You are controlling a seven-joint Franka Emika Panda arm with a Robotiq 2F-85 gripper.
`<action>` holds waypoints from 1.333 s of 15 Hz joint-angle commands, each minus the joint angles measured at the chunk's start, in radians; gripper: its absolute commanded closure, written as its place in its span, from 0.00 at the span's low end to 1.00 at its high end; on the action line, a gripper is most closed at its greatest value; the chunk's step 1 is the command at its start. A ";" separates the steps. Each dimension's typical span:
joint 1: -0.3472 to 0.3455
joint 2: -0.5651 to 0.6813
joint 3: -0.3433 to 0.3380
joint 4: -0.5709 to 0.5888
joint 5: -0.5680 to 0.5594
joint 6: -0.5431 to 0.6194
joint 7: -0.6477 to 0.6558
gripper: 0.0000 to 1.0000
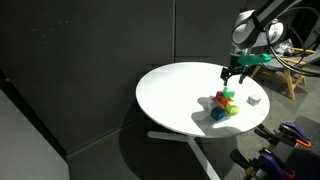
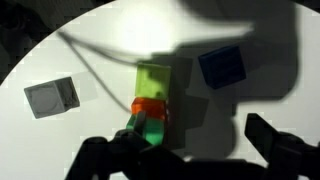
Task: Pick up the lime green block and put it on both the orange block and the pink block
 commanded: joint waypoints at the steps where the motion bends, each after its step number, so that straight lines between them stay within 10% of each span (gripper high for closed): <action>1: 0.012 -0.085 -0.003 -0.060 -0.041 -0.036 0.007 0.00; 20: 0.015 -0.362 0.039 -0.245 -0.156 -0.039 0.104 0.00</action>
